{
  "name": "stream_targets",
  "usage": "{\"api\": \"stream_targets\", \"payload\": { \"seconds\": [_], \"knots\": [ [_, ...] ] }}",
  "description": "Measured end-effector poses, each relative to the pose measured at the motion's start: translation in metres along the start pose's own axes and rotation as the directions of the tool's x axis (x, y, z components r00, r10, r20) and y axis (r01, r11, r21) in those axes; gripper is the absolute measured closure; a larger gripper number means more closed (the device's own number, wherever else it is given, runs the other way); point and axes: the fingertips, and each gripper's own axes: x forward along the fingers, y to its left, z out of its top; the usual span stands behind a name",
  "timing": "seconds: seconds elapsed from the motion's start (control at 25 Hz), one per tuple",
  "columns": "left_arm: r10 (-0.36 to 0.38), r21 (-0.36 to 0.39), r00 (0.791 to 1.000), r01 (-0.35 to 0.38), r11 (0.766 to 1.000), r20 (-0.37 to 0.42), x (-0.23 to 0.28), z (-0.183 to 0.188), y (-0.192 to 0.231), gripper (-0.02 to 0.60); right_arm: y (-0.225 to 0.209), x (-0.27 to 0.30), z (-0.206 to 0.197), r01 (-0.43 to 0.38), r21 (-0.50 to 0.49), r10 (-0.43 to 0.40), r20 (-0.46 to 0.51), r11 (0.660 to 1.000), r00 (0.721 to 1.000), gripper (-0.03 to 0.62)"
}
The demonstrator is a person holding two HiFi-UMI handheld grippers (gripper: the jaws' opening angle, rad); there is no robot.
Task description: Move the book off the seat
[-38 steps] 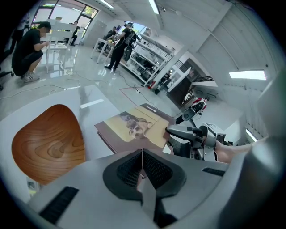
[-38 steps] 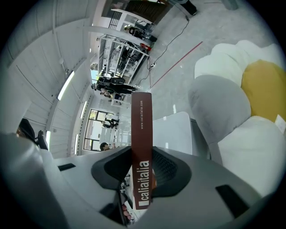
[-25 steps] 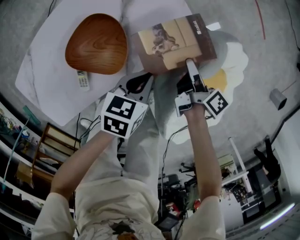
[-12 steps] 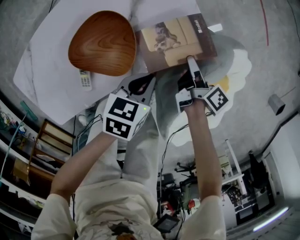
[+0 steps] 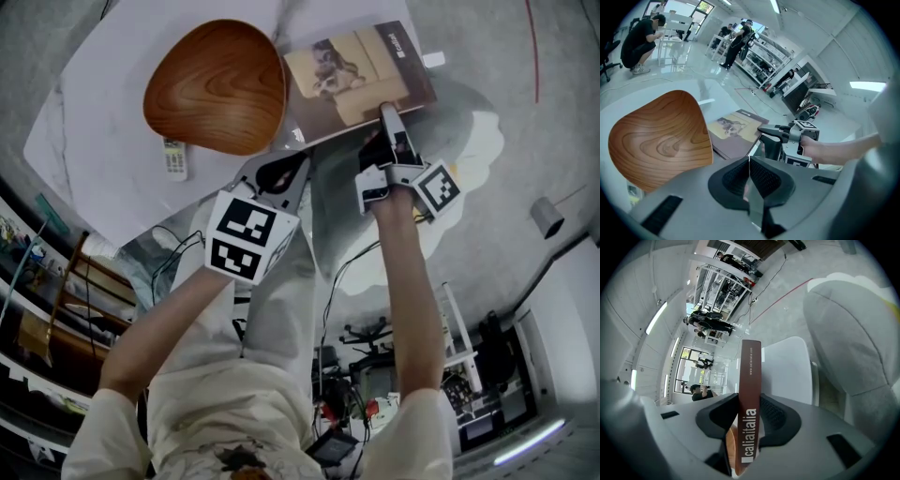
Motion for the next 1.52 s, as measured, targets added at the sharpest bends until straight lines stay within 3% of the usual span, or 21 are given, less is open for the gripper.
{"api": "stream_targets", "payload": {
  "seconds": [0.24,0.48,0.56,0.72,1.36,1.52],
  "knots": [
    [-0.006,-0.009,1.0,0.006,1.0,0.002,-0.001,0.004,0.003,0.569,-0.013,0.016,0.006,0.129,-0.09,-0.129,0.008,0.987,0.992,0.45],
    [-0.007,-0.016,1.0,0.007,1.0,-0.002,-0.004,0.003,0.004,0.569,-0.024,0.029,0.005,0.262,-0.134,-0.264,0.009,0.956,0.965,0.408],
    [-0.006,-0.019,1.0,0.006,1.0,-0.004,-0.005,0.003,0.005,0.569,-0.028,0.032,0.006,0.317,-0.148,-0.319,0.014,0.937,0.948,0.393],
    [-0.006,-0.024,1.0,0.006,1.0,-0.008,-0.007,0.001,0.007,0.569,-0.04,0.028,0.007,0.465,-0.178,-0.465,0.041,0.867,0.884,0.385],
    [-0.012,-0.023,1.0,0.013,1.0,0.018,-0.006,0.012,-0.002,0.569,-0.024,0.014,0.012,0.402,-0.192,-0.403,0.038,0.895,0.914,0.387],
    [0.001,-0.021,1.0,0.0,1.0,0.022,-0.007,0.011,-0.004,0.569,-0.017,0.007,0.011,0.39,-0.227,-0.389,0.051,0.892,0.92,0.463]
  ]
}}
